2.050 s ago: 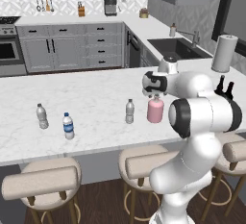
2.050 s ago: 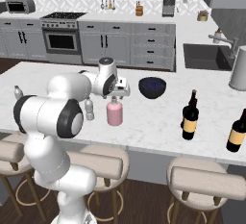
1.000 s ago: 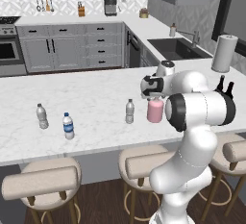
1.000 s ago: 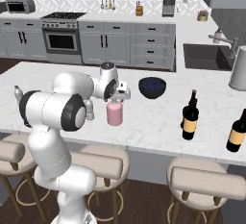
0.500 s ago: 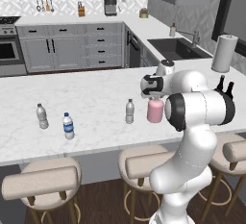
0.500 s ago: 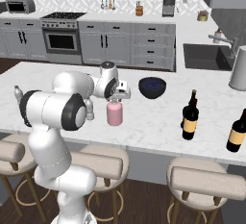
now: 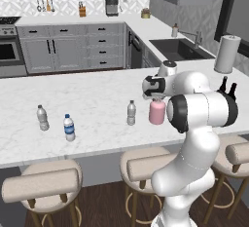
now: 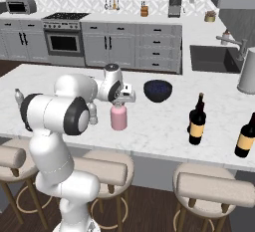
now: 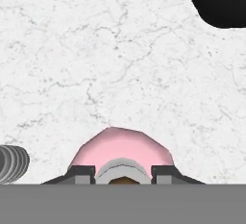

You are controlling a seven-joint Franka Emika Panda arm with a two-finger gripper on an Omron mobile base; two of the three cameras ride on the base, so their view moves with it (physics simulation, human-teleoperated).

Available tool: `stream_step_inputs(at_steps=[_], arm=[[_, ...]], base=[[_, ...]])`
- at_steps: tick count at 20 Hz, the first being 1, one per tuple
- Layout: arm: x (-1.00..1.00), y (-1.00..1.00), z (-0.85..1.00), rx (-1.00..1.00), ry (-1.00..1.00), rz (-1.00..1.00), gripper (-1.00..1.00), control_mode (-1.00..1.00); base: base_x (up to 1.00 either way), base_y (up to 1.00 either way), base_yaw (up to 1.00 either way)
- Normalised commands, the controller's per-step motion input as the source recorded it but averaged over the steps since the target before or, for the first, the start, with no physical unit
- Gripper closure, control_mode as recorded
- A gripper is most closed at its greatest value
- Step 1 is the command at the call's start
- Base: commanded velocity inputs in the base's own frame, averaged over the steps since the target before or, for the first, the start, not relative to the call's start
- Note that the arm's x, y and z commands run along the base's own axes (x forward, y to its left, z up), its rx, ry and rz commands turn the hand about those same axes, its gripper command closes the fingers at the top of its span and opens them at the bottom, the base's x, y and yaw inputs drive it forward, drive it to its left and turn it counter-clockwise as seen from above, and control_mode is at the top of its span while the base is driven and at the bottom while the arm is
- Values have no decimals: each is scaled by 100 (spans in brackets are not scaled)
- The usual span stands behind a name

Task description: Move the plastic bottles in the middle to the plastics group, and the glass bottles in the middle to the glass group.

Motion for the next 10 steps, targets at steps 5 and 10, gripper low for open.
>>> stream_step_inputs(at_steps=[5, 10], arm=[[0, -38, 26, 0, 0, -11, 100, -100], [0, -59, 44, 0, 1, -18, 100, -100]], base=[[0, 0, 0], [0, 0, 0]])
